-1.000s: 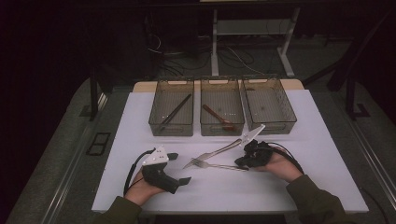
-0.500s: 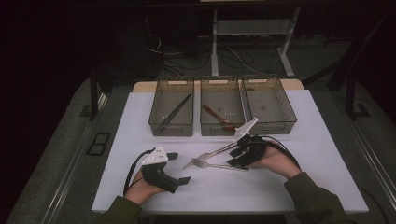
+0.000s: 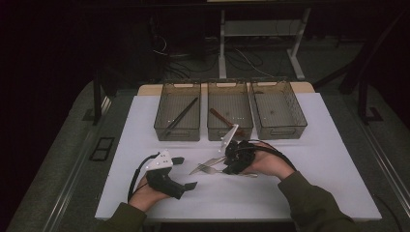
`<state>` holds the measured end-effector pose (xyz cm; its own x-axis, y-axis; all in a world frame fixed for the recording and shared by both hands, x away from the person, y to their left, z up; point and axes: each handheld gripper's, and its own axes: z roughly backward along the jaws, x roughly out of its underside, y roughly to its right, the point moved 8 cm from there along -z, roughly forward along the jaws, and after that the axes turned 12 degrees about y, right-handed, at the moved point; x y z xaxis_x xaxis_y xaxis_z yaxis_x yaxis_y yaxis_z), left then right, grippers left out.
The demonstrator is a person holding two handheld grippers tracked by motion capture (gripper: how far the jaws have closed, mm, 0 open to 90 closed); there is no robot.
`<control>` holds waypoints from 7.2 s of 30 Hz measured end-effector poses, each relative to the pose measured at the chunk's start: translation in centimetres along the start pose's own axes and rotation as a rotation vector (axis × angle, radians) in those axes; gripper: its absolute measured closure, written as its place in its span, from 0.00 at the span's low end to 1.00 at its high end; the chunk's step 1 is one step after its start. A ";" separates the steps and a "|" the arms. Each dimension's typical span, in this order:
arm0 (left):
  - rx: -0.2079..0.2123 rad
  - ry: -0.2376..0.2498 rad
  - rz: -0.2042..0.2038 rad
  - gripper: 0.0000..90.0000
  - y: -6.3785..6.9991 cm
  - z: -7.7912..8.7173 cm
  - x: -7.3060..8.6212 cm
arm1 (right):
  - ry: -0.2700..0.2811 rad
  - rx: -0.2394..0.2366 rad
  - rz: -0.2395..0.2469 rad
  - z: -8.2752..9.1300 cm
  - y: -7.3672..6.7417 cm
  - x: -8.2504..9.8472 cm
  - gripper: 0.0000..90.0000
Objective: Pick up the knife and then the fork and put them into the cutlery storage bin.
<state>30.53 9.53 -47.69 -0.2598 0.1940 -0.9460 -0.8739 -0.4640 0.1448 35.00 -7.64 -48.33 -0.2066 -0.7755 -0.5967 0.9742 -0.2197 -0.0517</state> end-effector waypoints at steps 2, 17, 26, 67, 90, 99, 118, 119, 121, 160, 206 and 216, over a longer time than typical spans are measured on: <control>0.001 0.002 0.000 0.00 0.0 0.0 0.0 | -0.042 -0.005 0.024 -0.5 -0.1 -0.2 0.72; 0.004 0.001 0.000 0.00 0.1 0.0 0.0 | -0.218 -0.007 0.110 -1.8 -0.1 -0.2 0.87; 0.003 0.000 0.003 0.00 0.2 0.0 0.0 | -0.265 0.000 0.146 -2.0 -0.3 -0.4 0.93; 0.008 0.006 -0.003 0.00 0.3 0.1 -0.1 | 0.298 0.068 -0.143 6.3 2.3 -0.4 0.94; 0.004 0.004 -0.004 0.00 0.2 0.1 -0.1 | 0.515 0.257 -0.304 12.5 6.9 1.5 0.94; 0.003 0.005 -0.001 0.00 0.2 0.0 -0.1 | 0.596 0.354 -0.346 16.3 9.2 2.1 0.94; 0.002 0.009 0.000 0.00 0.1 0.0 -0.1 | 0.594 0.598 -0.412 20.6 17.1 4.6 0.94; 0.002 0.009 0.000 0.00 0.1 0.0 -0.1 | 0.592 0.598 -0.420 20.5 17.3 4.7 0.94; 0.002 0.010 -0.001 0.00 0.2 0.0 -0.1 | 0.570 0.614 -0.424 20.2 17.8 5.3 0.94; 0.005 0.009 -0.001 0.00 0.2 0.1 -0.1 | 0.349 0.606 -0.522 14.9 19.8 11.3 0.65; 0.000 0.007 -0.004 0.00 0.3 0.1 -0.1 | 0.368 0.285 -0.318 6.0 7.9 4.6 0.99; 0.002 0.007 -0.003 0.00 0.3 0.1 -0.1 | 0.292 0.284 -0.311 2.7 8.7 4.3 0.99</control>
<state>30.23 9.44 -47.50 -0.2545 0.1893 -0.9484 -0.8754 -0.4618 0.1428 42.33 -14.52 -49.18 -0.4090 -0.4595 -0.7884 0.7991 -0.5975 -0.0663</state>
